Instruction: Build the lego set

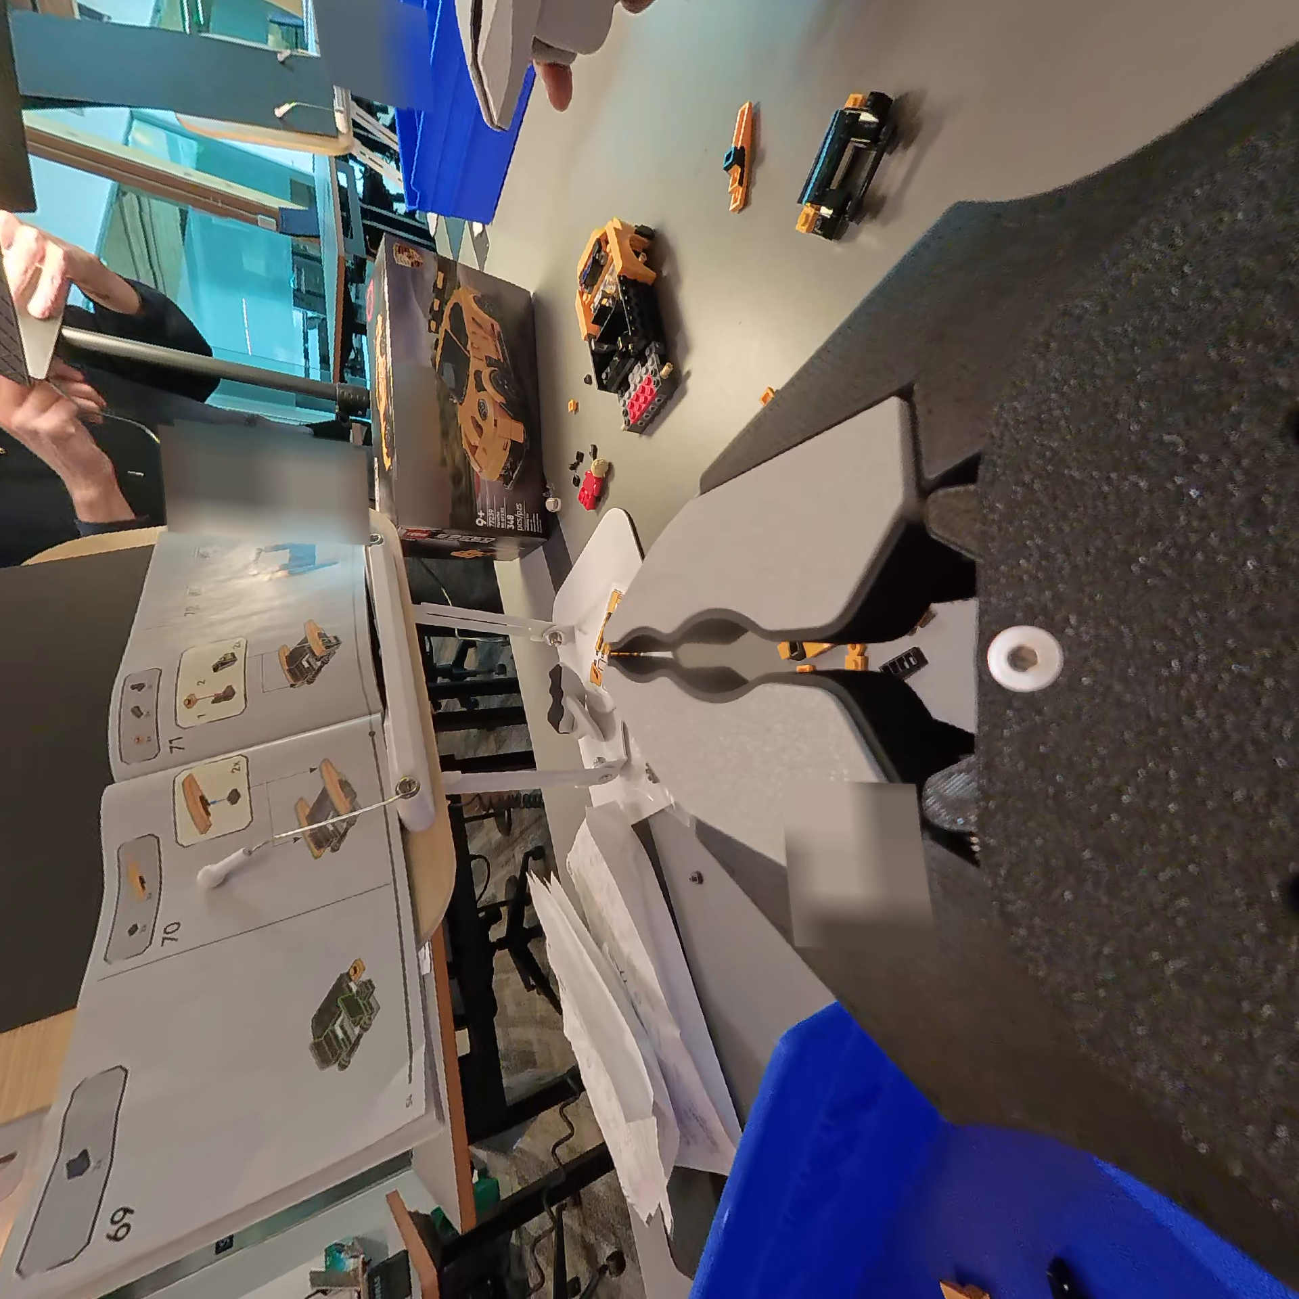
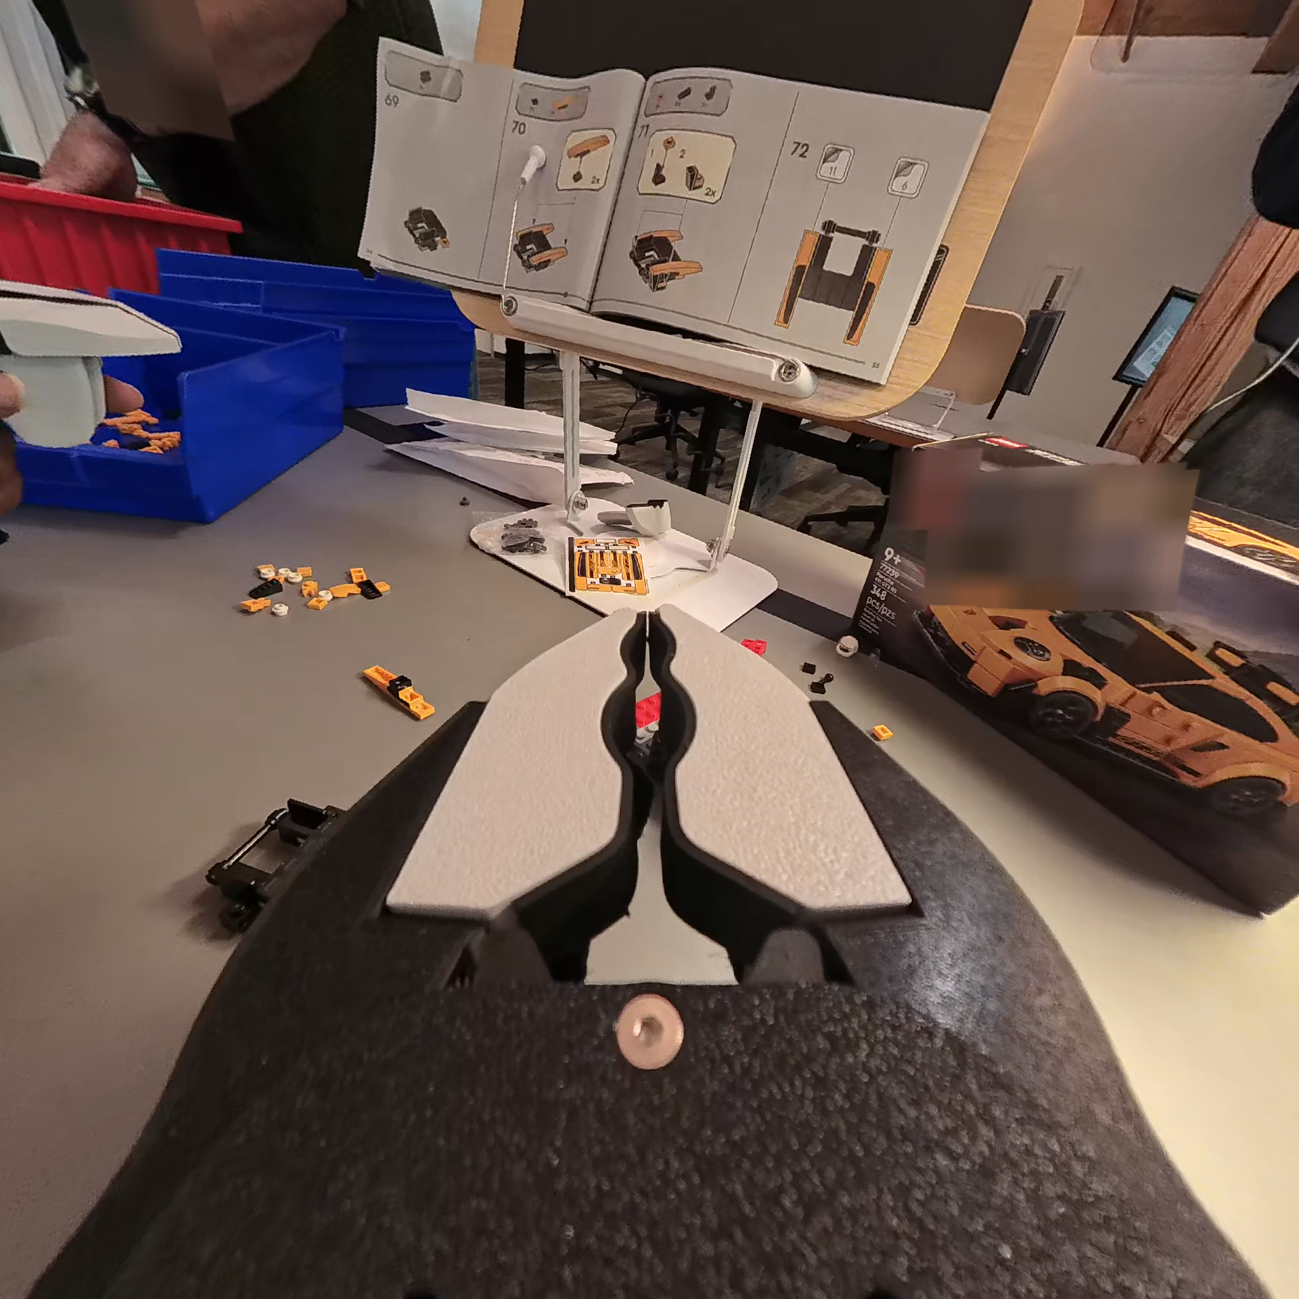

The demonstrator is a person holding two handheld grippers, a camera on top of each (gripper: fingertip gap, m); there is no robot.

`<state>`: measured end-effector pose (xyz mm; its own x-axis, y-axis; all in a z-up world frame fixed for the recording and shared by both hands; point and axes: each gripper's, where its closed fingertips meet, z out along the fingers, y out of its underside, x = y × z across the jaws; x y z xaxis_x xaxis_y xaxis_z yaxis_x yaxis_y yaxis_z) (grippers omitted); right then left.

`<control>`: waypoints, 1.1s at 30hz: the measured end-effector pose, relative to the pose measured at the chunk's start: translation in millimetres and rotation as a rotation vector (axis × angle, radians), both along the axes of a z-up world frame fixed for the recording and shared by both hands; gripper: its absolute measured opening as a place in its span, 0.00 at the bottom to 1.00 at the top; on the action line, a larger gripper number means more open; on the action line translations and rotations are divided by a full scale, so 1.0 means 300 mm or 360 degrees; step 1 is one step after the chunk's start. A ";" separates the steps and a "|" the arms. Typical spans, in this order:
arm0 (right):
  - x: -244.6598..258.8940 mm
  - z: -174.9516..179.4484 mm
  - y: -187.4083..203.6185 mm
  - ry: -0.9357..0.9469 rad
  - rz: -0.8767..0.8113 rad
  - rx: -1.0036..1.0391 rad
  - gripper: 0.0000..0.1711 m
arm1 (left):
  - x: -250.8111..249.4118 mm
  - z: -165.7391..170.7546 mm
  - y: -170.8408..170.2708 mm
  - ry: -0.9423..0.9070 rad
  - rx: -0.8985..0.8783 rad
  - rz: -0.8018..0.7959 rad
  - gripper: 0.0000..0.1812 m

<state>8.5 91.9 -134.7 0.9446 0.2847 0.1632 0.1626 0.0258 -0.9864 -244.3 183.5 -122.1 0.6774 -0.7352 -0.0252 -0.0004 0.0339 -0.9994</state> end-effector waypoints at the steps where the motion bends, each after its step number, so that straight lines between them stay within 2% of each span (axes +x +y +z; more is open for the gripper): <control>1: 0.000 -0.002 0.001 0.0000 0.0000 -0.0004 0.00 | 0.001 -0.002 0.000 0.0003 -0.0003 0.0000 0.00; 6: -0.004 -0.010 0.003 -0.0003 0.0011 -0.0024 0.00 | 0.013 -0.018 -0.009 0.0011 -0.0084 -0.0054 0.00; 21: -0.008 -0.022 0.005 -0.0018 0.0021 -0.0055 0.00 | 0.030 -0.043 -0.012 0.0064 -0.0082 -0.0076 0.00; 33: 0.002 -0.011 0.004 0.0005 -0.0004 -0.0035 0.00 | 0.008 -0.036 0.010 0.0057 -0.0064 0.0034 0.00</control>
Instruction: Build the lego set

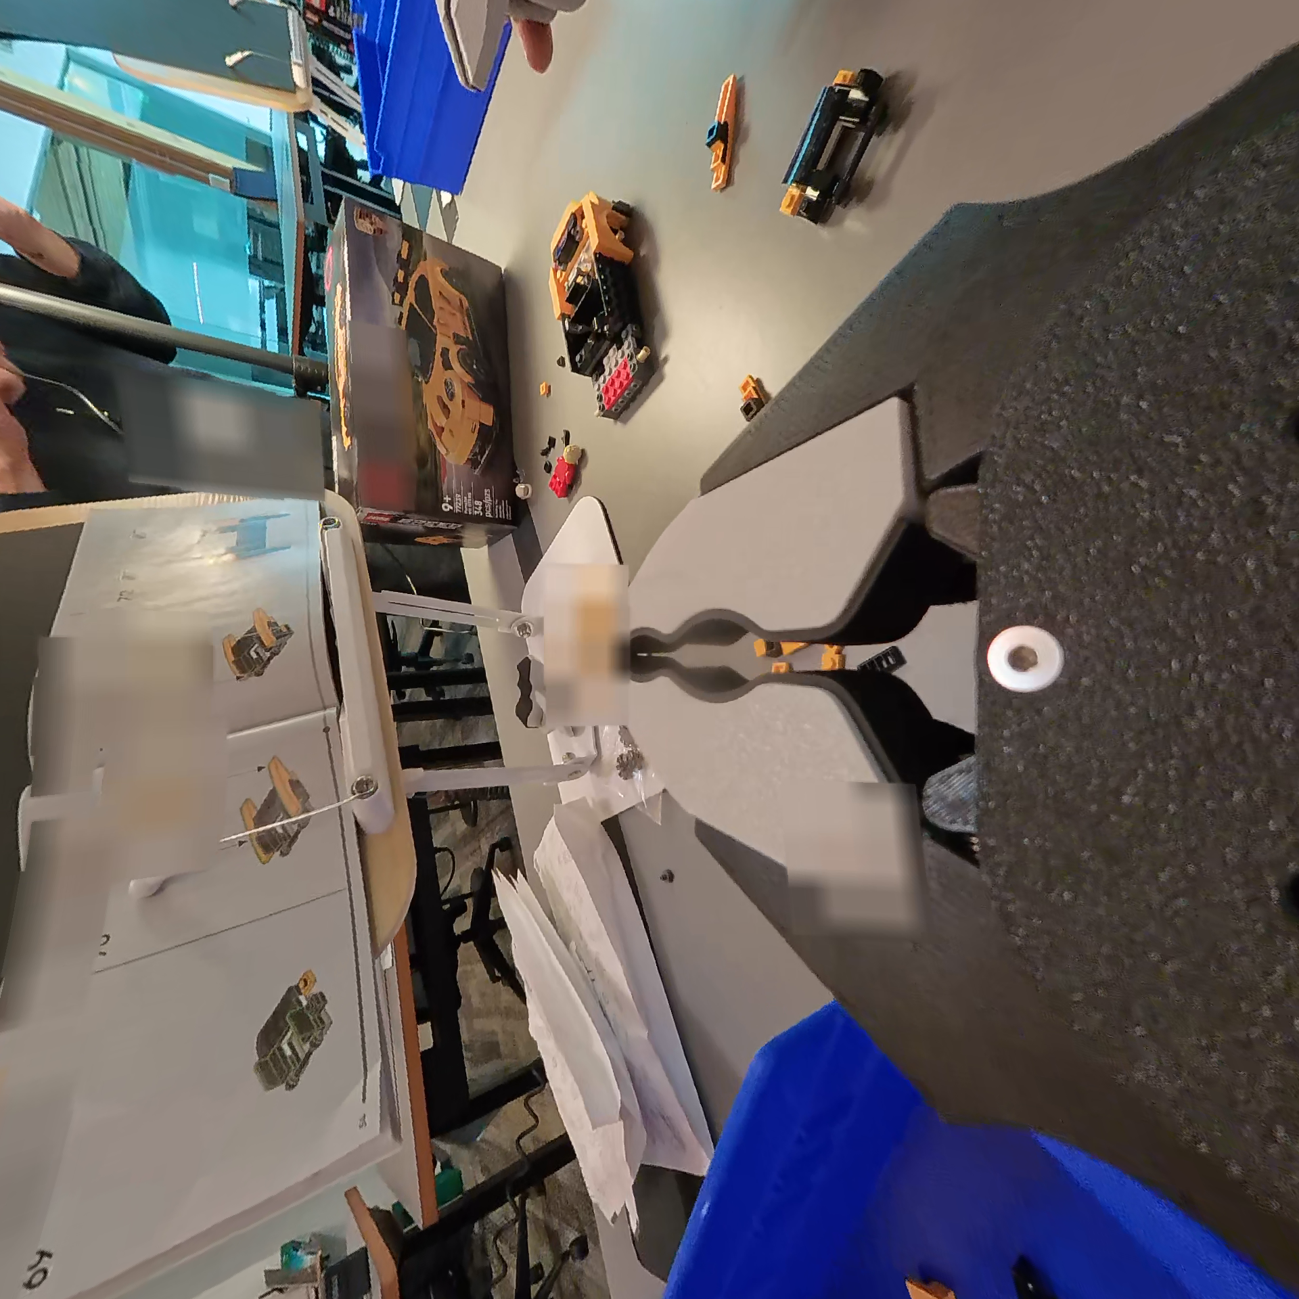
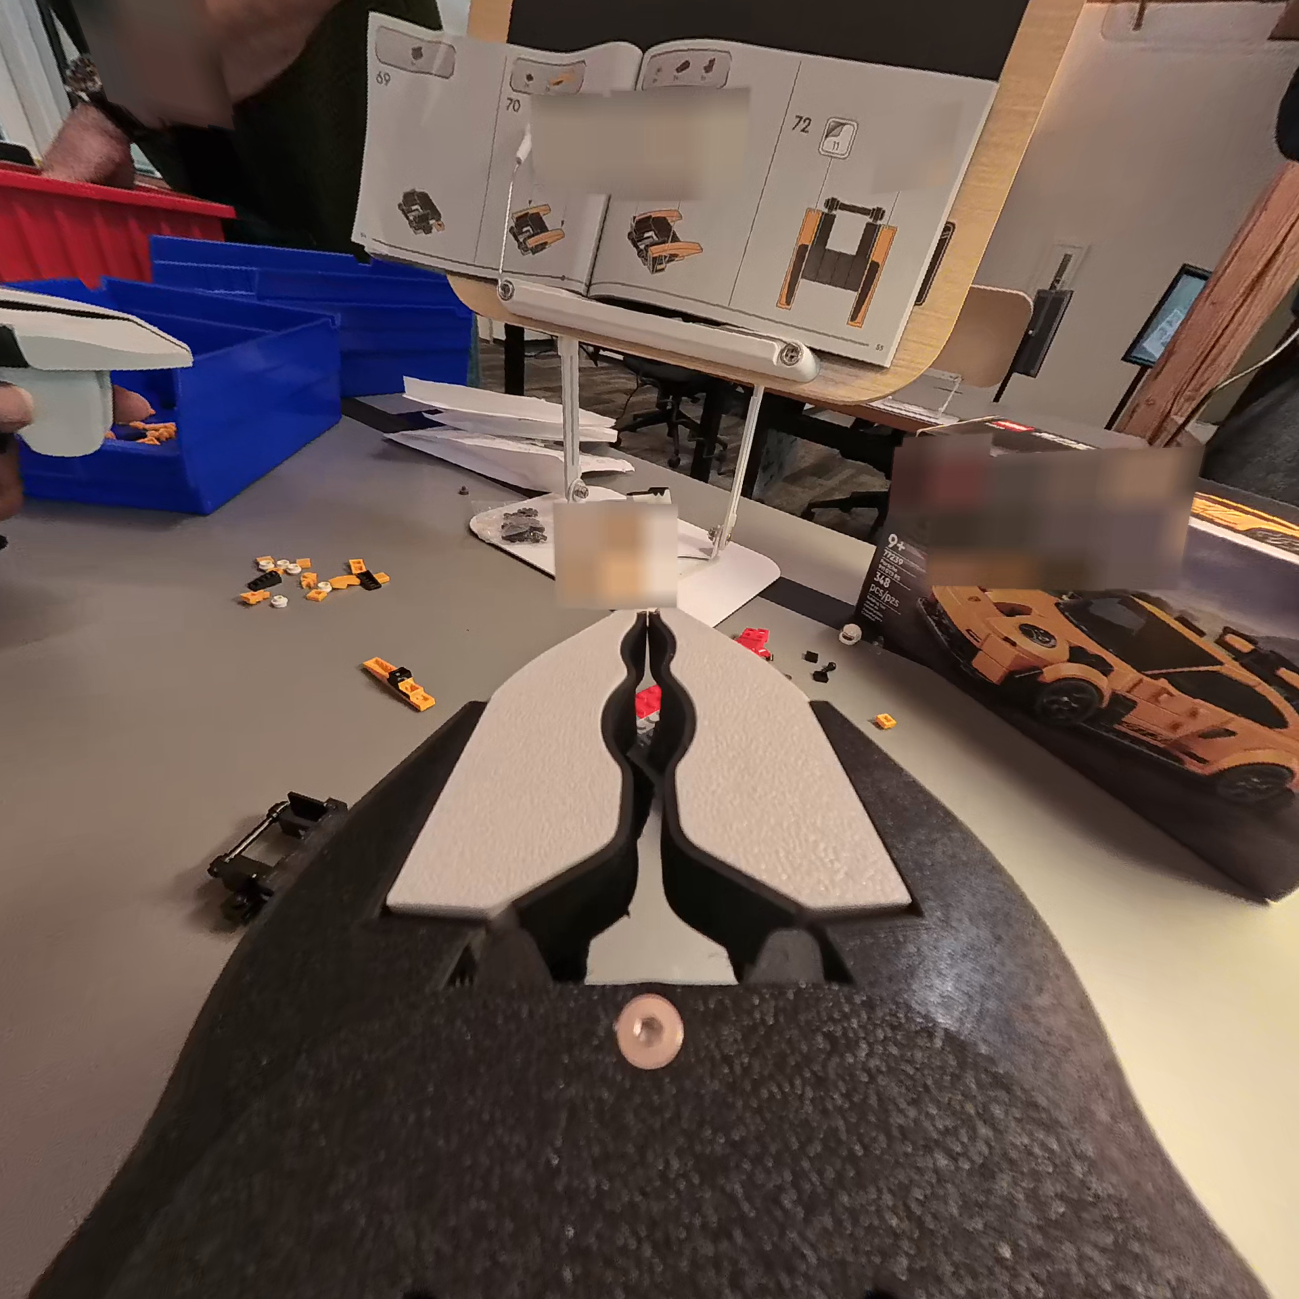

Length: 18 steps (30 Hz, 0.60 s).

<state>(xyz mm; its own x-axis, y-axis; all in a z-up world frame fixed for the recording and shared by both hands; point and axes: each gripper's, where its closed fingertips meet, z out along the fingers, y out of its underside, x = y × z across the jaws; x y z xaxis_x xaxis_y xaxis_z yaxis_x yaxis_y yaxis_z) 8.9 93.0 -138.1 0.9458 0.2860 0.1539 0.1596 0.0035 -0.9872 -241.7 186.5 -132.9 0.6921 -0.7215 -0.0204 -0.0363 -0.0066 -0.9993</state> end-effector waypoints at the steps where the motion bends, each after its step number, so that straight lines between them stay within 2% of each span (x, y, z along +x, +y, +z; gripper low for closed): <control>1: 0.001 -0.002 0.001 0.0005 0.0000 -0.0005 0.00 | 0.000 -0.001 0.001 -0.0004 -0.0005 -0.0002 0.00; 12: 0.002 -0.016 0.005 -0.0014 -0.0007 -0.0038 0.00 | 0.017 -0.010 -0.017 0.0034 -0.0013 -0.0052 0.00; 18: 0.004 -0.164 0.023 -0.0121 -0.0063 -0.0477 0.00 | 0.047 -0.081 -0.030 0.0223 -0.0156 -0.0110 0.00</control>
